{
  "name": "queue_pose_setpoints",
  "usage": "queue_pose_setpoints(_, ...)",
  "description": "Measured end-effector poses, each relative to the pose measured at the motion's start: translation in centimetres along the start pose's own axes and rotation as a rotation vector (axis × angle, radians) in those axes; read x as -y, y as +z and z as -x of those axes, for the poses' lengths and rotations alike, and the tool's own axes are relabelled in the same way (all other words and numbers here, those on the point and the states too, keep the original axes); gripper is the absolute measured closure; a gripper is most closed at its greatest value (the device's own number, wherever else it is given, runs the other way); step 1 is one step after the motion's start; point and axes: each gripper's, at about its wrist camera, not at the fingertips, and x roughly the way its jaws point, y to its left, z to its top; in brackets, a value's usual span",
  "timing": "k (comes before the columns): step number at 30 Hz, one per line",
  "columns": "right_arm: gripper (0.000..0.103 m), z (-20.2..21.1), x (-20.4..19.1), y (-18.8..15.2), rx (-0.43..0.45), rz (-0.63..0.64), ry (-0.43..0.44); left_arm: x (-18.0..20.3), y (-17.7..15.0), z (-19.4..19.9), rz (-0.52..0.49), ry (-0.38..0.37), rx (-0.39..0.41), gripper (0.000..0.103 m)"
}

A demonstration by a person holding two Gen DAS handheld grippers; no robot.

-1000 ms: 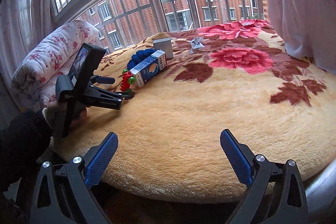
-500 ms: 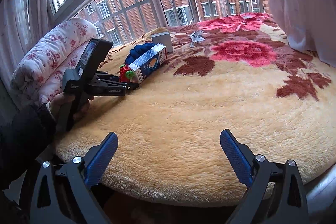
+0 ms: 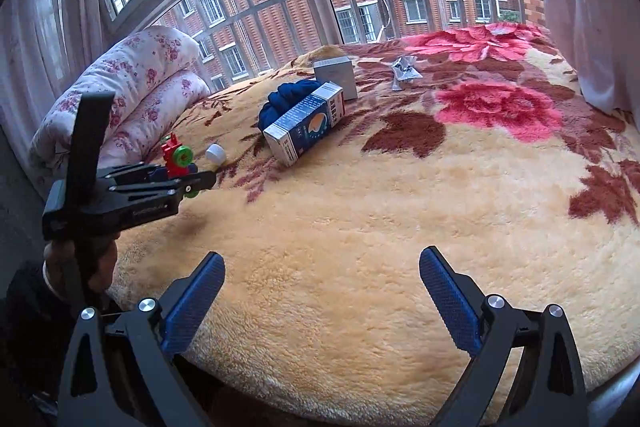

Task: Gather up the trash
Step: 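Grasp the red-and-green toy car with the left gripper, then grasp the white-and-blue medicine box with the right gripper while the left holds the toy car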

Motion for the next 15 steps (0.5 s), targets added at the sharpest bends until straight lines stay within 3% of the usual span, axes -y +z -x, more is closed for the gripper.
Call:
queue_pose_setpoints(5,0.007,-2.7,-1.8,3.5,-0.034,-0.006,0.019,-0.3,-2.3,2.6,0.056,0.087,0.062,0.065)
queue_pose_setpoints(9,0.007,-5.7,-3.1,6.9,-0.071,-0.037,0.034,-1.3,-3.6,3.4,0.123,0.081,0.07,0.065)
queue_pose_setpoints(15,0.005,-11.5,-2.5,12.0,-0.161,-0.229,0.039,-2.8,-4.8,3.6,0.191,0.081,0.078,0.065)
